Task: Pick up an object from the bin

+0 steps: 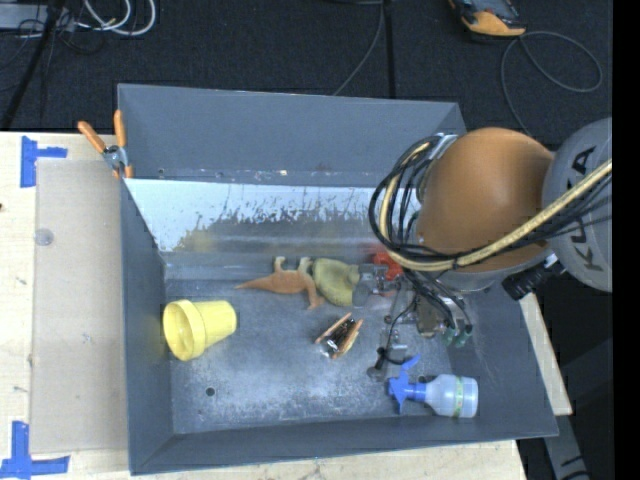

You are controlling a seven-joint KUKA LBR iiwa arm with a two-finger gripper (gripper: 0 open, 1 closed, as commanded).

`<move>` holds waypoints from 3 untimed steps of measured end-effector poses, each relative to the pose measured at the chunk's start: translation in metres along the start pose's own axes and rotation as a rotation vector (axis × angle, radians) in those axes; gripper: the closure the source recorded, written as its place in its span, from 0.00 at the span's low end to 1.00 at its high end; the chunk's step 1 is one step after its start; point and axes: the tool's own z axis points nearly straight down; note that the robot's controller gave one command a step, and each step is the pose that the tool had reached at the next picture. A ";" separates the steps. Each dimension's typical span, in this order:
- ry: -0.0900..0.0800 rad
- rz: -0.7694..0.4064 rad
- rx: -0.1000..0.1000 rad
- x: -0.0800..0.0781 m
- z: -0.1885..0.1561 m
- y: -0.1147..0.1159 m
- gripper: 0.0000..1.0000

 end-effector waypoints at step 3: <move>-0.005 -0.303 0.000 -0.049 0.077 -0.021 0.00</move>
Offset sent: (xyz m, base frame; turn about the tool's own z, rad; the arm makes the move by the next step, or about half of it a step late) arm 0.0606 -0.0296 -0.1644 -0.1623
